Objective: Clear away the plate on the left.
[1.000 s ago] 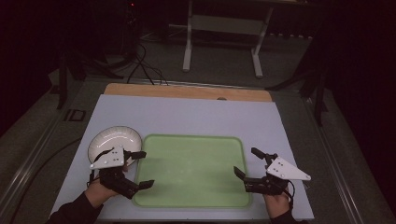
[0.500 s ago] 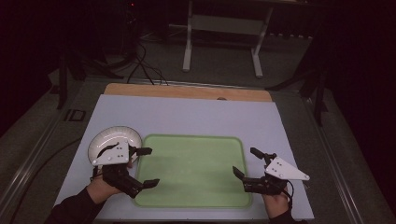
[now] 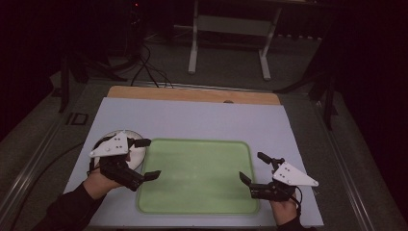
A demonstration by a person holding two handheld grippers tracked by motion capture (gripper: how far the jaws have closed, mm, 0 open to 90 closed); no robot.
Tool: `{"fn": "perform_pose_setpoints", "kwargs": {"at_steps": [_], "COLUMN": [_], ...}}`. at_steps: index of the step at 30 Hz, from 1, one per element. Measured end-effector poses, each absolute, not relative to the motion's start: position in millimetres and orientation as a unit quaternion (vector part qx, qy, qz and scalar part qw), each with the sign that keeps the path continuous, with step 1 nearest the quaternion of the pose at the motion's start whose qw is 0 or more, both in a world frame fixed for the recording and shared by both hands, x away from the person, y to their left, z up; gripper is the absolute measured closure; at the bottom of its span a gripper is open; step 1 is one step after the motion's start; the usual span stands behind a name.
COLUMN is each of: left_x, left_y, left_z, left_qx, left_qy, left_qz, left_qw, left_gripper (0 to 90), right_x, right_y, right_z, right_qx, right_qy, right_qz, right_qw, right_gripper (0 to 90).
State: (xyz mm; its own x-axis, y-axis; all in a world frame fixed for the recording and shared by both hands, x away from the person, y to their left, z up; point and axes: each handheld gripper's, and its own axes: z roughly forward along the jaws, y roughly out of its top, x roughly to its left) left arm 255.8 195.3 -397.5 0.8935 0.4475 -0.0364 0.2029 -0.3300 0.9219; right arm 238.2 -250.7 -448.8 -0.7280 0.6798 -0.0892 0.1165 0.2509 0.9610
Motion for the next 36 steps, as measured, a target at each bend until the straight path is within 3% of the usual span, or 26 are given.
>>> {"fn": "perform_pose_setpoints", "kwargs": {"at_steps": [14, 36], "left_x": [265.4, 278.1], "left_y": [222.4, 278.4], "left_z": [-378.3, -389.4], "left_qx": [0.794, 0.768], "left_qy": [0.235, 0.318], "left_qz": [0.152, 0.185], "left_qw": [0.54, 0.524], "left_gripper": [0.0, 0.3], "right_x": [236.9, 236.5], "right_y": [-250.6, -247.7], "right_z": [-446.1, -446.4], "right_qx": [0.26, 0.255], "right_qy": [0.746, 0.749], "right_qz": [0.558, 0.555], "right_qw": [0.254, 0.258], "right_gripper": [11.9, 11.9]}}
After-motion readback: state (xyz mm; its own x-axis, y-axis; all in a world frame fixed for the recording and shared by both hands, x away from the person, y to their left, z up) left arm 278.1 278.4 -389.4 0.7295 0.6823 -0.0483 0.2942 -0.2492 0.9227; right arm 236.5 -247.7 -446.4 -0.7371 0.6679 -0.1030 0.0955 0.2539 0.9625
